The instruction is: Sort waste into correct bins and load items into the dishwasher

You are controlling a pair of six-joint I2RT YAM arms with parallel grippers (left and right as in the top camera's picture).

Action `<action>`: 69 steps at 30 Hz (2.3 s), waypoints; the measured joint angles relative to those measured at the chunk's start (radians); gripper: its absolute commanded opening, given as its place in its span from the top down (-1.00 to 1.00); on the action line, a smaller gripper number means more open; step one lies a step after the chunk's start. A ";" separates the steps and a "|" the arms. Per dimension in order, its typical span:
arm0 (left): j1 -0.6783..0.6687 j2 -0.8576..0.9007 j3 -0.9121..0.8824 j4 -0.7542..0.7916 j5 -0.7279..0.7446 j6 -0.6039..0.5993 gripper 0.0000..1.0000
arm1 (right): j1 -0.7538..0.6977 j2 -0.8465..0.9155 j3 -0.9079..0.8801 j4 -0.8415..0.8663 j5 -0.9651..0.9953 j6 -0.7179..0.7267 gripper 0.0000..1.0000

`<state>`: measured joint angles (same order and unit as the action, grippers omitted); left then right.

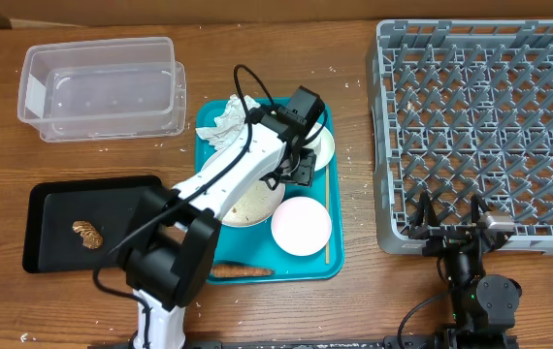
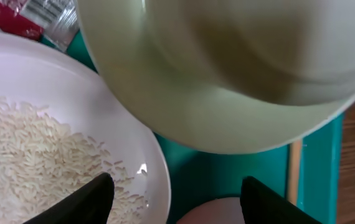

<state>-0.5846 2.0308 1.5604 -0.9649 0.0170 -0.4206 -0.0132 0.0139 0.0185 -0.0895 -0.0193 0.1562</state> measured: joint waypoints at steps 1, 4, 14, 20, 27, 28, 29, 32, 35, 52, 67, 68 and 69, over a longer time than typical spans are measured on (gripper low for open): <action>0.000 0.005 0.000 -0.003 0.000 -0.006 -0.29 | 0.000 0.000 0.000 0.000 0.000 0.000 -1.00; 0.000 0.012 0.000 -0.004 -0.003 -0.023 -0.27 | 0.000 0.000 0.000 0.000 0.000 0.000 -1.00; 0.000 0.060 0.000 0.019 -0.004 -0.027 -0.30 | 0.000 0.000 0.000 0.000 0.000 0.000 -1.00; 0.004 0.062 0.005 0.018 -0.003 -0.026 -0.31 | 0.000 0.000 0.000 0.000 0.000 0.000 -1.00; 0.005 0.062 0.013 -0.016 -0.007 0.010 -0.34 | 0.000 0.000 0.000 0.000 0.000 0.000 -1.00; 0.005 0.062 0.013 -0.015 -0.007 0.024 -0.34 | 0.000 0.000 0.000 0.000 0.000 0.000 -1.00; 0.005 0.062 0.013 -0.015 -0.007 0.034 -0.33 | 0.000 0.000 0.000 0.000 0.000 0.000 -1.00; 0.005 0.062 0.013 -0.014 -0.009 0.063 -0.30 | 0.000 0.000 0.000 0.000 0.000 0.000 -1.00; 0.005 0.062 0.013 -0.001 -0.015 0.084 -0.31 | 0.000 0.000 0.000 0.000 0.000 0.000 -1.00; 0.037 0.066 0.028 0.091 -0.060 0.110 -0.33 | 0.000 0.000 0.000 0.000 0.000 0.000 -1.00; 0.043 0.071 0.366 -0.178 -0.065 0.114 -0.12 | 0.000 0.000 0.000 0.000 0.000 0.000 -1.00; 0.043 0.071 0.385 -0.208 -0.068 0.114 -0.12 | 0.000 0.000 0.000 0.000 0.000 0.000 -1.00; 0.044 0.072 0.407 -0.241 -0.073 0.113 -0.12 | 0.000 0.000 0.000 0.000 0.000 0.000 -1.00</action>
<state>-0.5404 2.1029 1.9675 -1.2057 -0.0559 -0.3080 -0.0132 0.0139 0.0185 -0.0895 -0.0193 0.1562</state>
